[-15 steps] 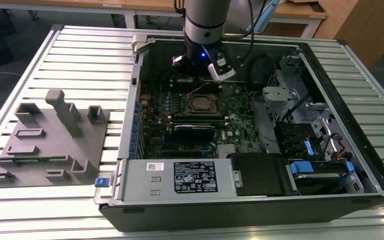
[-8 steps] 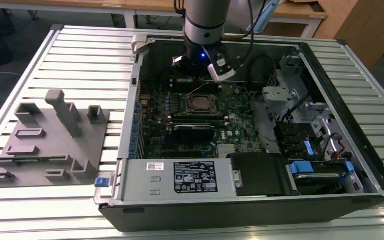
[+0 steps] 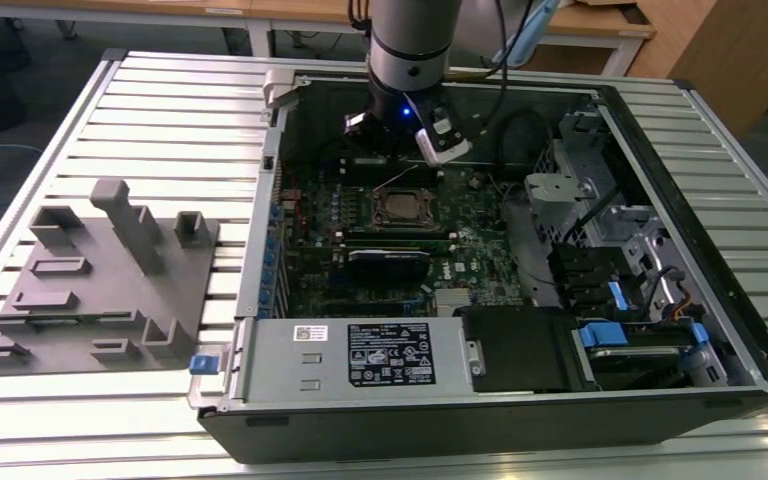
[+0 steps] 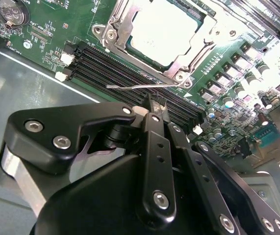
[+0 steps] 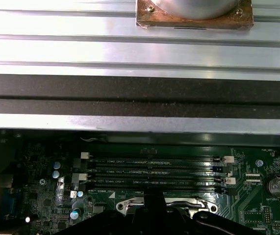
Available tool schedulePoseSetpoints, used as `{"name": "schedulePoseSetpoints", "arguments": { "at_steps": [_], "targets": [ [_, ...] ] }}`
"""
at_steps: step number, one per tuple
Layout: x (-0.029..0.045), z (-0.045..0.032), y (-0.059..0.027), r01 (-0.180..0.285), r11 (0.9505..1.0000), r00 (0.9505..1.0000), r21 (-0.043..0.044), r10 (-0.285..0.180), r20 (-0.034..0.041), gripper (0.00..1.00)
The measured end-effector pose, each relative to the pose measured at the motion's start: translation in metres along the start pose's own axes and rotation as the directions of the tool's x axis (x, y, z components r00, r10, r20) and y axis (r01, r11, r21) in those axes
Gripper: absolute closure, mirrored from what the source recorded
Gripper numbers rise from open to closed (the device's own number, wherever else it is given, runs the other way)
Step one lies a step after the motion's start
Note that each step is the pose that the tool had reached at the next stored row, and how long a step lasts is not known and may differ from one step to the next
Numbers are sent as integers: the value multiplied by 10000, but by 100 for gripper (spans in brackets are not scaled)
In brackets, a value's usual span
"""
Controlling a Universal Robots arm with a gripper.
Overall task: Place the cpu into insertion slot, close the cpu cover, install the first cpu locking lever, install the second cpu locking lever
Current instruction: 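Install the first cpu locking lever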
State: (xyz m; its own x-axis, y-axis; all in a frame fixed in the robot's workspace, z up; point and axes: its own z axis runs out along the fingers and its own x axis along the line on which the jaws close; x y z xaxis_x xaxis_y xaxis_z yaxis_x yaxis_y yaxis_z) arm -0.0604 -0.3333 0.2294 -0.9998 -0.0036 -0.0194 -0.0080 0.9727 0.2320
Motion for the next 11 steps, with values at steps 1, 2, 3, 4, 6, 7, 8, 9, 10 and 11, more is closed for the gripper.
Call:
{"name": "schedulePoseSetpoints", "arguments": {
  "at_steps": [1,2,3,4,6,7,8,9,10,11],
  "targets": [
    [0,0,0,0,10000,10000,0,0,0,89],
    [0,0,0,0,10000,10000,0,0,0,89],
    [0,5,-1,0,10000,10000,0,0,0,89],
    [0,5,-1,0,10000,10000,0,0,0,89],
    [1,33,-8,0,10000,10000,0,0,0,89],
    [1,33,-8,0,10000,10000,0,0,0,89],
    [1,33,-8,0,10000,10000,0,0,-1,89],
    [1,34,-8,0,10000,10000,0,0,0,89],
    [1,34,-8,0,10000,10000,0,0,0,89],
    [1,34,-8,0,10000,10000,1,0,0,89]
  ]
}}
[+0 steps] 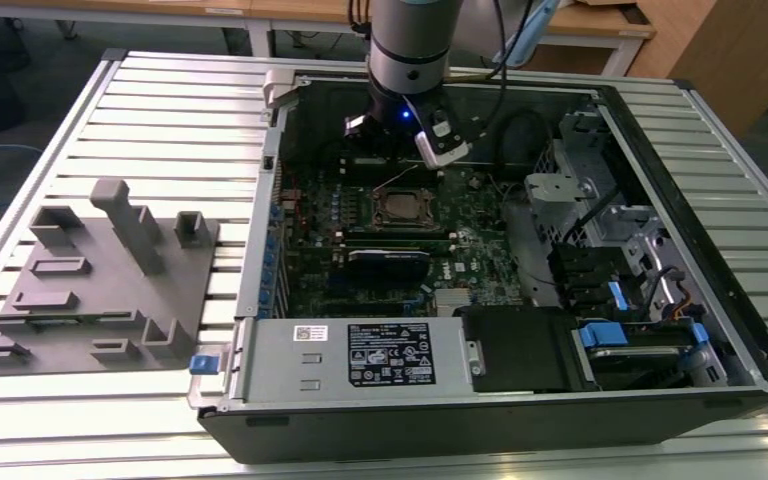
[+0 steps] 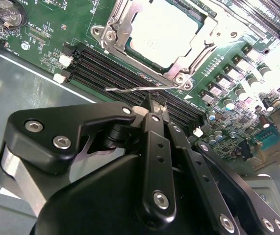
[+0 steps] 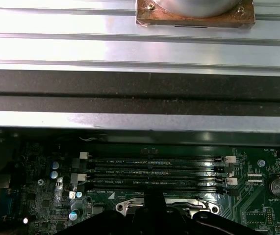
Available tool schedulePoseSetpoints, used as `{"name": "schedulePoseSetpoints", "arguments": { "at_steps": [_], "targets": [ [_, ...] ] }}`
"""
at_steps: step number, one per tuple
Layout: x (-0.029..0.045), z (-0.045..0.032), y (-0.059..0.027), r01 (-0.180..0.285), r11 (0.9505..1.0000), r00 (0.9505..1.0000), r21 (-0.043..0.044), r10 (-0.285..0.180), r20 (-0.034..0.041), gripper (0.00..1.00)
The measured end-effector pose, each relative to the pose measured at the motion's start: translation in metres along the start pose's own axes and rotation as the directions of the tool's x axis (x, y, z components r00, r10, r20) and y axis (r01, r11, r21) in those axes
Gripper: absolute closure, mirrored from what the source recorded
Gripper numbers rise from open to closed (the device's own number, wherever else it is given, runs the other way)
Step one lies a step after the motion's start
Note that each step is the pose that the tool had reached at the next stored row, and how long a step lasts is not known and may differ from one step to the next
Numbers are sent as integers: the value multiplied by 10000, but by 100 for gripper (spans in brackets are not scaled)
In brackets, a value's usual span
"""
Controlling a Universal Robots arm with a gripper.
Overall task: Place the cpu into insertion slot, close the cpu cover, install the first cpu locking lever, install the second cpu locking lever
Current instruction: 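Install the first cpu locking lever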
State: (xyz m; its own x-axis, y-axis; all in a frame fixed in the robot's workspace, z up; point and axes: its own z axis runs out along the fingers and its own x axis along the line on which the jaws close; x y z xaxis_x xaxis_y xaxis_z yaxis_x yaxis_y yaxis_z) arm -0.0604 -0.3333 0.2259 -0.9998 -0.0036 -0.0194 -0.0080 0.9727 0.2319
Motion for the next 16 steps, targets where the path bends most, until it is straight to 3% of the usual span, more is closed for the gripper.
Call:
{"name": "schedulePoseSetpoints", "arguments": {
  "at_steps": [4,8,16],
  "targets": [
    [0,5,-1,0,10000,10000,-2,0,3,89],
    [-1,29,-7,2,10000,10000,91,-2,-1,89],
    [-50,42,-10,2,10000,10000,94,-2,0,89]
  ]
}}
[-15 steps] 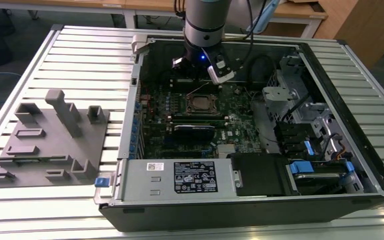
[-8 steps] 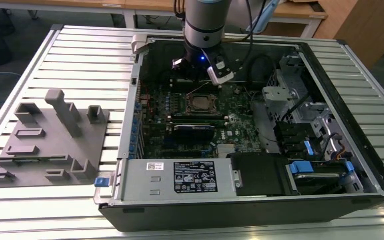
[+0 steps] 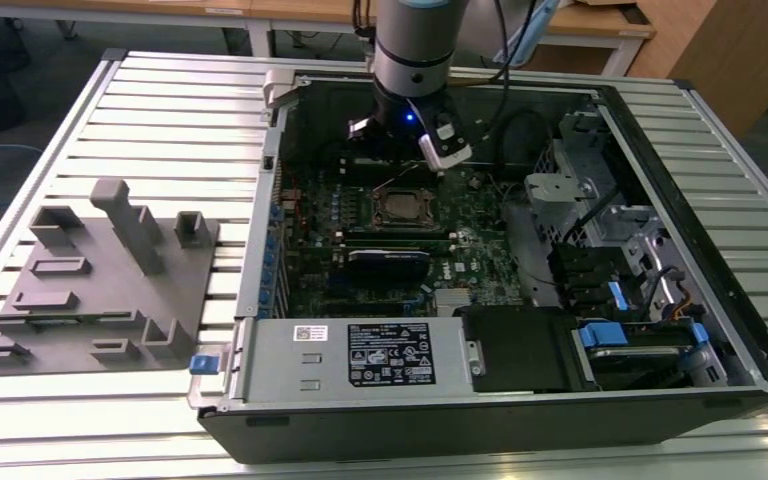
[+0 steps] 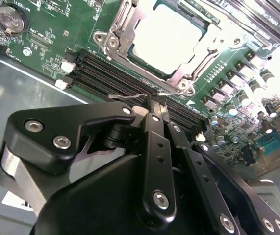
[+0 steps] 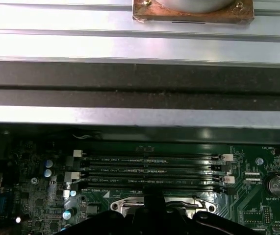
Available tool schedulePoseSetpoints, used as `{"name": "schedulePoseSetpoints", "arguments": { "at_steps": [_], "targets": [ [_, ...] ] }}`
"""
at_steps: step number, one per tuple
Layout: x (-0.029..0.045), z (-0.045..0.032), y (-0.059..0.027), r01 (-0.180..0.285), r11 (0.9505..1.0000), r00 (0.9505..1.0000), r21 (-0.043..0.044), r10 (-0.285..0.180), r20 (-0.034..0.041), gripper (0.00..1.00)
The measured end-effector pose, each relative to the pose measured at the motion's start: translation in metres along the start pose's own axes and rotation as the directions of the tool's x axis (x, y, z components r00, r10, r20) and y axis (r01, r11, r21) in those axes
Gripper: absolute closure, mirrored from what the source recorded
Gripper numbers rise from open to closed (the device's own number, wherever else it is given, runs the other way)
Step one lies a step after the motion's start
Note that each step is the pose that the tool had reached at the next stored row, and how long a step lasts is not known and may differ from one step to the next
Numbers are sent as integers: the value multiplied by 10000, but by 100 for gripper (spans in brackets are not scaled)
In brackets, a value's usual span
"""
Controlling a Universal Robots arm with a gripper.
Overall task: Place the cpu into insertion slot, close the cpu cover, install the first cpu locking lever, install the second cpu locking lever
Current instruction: 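Install the first cpu locking lever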
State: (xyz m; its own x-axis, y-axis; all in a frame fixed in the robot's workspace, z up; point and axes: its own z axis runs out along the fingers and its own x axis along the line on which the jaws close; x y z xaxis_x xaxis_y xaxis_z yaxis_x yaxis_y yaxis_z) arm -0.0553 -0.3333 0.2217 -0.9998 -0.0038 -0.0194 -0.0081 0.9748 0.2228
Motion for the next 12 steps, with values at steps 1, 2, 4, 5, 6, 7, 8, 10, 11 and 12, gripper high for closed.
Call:
{"name": "schedulePoseSetpoints", "arguments": {
  "at_steps": [1,2,4,5,6,7,8,10,11,12],
  "targets": [
    [-7,10,-2,0,10000,10000,1,0,-1,89],
    [-10,20,-5,0,10000,10000,1,0,-1,89],
    [-13,27,-7,-1,10000,10000,2,1,-1,89],
    [-13,26,-7,-1,10000,10000,3,1,-1,89],
    [-13,27,-7,-1,10000,10000,2,1,-1,89],
    [-13,27,-7,-1,10000,10000,2,1,-2,89],
    [-20,28,-7,1,10000,10000,1,-1,-1,89],
    [-34,30,-7,0,10000,10000,0,0,0,89],
    [-43,31,-8,0,10000,10000,1,0,-1,89],
    [-51,31,-8,0,10000,10000,2,0,-2,89]
  ]
}}
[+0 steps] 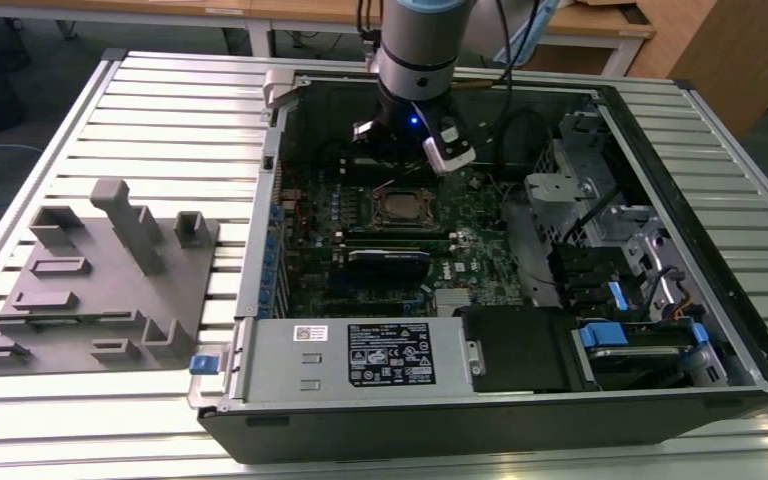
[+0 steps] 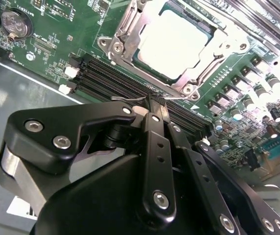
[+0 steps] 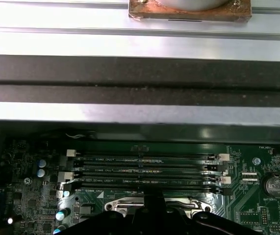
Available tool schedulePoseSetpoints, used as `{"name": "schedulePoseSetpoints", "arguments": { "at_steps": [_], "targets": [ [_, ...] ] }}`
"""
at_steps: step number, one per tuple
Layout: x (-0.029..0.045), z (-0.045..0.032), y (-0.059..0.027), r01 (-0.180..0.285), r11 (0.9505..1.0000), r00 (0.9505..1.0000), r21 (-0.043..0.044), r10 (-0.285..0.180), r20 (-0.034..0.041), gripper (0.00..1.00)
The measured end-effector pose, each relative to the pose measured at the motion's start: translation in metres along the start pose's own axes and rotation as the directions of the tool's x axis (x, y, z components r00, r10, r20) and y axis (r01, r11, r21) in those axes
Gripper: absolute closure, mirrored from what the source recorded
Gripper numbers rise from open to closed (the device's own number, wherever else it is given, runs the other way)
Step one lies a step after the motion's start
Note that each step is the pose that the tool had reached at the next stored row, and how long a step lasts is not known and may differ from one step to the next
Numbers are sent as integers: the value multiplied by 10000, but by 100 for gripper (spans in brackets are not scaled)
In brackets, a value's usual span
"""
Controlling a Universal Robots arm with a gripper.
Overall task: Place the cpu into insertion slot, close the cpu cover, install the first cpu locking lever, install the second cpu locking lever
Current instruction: 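Install the first cpu locking lever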
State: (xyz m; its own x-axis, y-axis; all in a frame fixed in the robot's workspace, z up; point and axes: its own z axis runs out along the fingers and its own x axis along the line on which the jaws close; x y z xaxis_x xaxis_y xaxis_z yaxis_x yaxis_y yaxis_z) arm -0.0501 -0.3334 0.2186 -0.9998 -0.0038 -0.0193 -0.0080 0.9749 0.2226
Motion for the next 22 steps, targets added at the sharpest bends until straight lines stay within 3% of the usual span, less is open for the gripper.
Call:
{"name": "schedulePoseSetpoints", "arguments": {
  "at_steps": [14,22],
  "targets": [
    [-75,5,12,0,10000,10000,0,0,1,89],
    [-82,9,29,0,10000,10000,0,0,1,89]
  ]
}}
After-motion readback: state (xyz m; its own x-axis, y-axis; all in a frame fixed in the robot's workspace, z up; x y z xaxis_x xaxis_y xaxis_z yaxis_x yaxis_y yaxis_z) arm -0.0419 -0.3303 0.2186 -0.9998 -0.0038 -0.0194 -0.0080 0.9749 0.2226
